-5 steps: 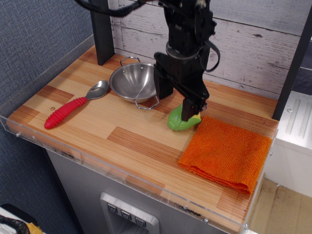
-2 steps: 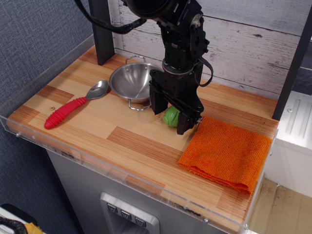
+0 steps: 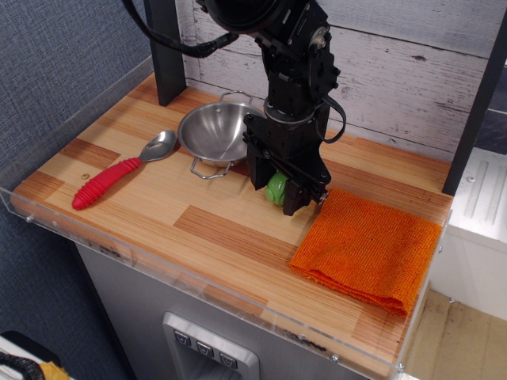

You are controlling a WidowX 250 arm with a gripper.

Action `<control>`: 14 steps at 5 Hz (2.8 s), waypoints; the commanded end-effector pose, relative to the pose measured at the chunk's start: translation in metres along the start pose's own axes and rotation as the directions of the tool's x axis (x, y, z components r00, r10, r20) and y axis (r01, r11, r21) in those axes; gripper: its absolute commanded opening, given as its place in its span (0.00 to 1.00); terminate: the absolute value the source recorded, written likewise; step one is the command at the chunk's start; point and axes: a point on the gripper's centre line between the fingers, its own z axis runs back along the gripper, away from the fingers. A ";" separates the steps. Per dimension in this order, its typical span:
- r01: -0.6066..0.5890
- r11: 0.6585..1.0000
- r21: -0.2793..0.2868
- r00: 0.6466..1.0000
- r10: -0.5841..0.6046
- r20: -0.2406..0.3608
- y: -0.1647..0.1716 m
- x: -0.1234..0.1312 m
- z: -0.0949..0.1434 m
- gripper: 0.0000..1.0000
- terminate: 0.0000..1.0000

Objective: Picking the fruit from center of the table and dropping it on vessel

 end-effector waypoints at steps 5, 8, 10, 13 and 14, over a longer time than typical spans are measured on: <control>-0.022 0.997 0.072 0.968 0.003 0.250 0.003 0.041 0.088 0.00 0.00; -0.170 0.983 0.068 0.950 0.146 0.275 0.038 0.032 0.110 0.00 0.00; -0.284 0.956 0.070 0.931 0.257 0.260 0.071 0.011 0.106 0.00 0.00; -0.338 0.938 0.074 0.930 0.321 0.180 0.097 -0.011 0.073 0.00 0.00; -0.340 0.937 0.077 0.934 0.328 0.141 0.100 -0.020 0.059 0.00 0.00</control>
